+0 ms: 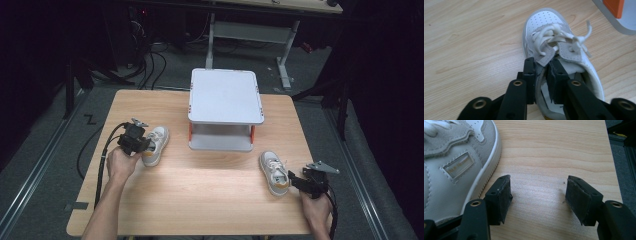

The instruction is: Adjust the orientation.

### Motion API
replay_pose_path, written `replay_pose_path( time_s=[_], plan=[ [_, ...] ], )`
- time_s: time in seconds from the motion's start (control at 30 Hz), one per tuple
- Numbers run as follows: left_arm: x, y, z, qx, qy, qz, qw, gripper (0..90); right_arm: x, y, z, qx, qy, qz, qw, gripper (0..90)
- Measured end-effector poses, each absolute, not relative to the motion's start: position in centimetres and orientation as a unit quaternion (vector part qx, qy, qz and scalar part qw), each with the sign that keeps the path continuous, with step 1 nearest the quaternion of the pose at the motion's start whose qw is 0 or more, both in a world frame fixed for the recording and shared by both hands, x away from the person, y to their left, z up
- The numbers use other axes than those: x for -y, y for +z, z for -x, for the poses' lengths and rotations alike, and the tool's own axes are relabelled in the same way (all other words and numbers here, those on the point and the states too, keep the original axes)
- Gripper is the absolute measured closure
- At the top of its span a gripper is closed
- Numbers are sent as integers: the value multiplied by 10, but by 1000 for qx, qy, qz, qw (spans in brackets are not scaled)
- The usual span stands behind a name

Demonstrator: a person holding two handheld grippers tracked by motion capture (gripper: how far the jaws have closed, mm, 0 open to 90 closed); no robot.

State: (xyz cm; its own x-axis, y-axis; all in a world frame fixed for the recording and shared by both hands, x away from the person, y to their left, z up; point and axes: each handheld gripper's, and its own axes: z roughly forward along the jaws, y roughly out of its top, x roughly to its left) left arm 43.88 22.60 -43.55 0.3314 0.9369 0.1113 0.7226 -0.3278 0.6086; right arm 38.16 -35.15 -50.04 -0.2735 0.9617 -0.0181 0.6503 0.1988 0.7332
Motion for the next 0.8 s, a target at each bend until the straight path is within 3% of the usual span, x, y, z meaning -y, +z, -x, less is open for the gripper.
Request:
replay_pose_path(
  time_s=[0.5,0.8],
  plan=[
    [-213,-413,-414,-520,245,-777,256,832,352,-500,-382,-734,314,-549,248,366],
    [-174,-388,-377,-480,235,-794,291,832,351,-500,-382,-734,314,-549,248,366]
  ],
)
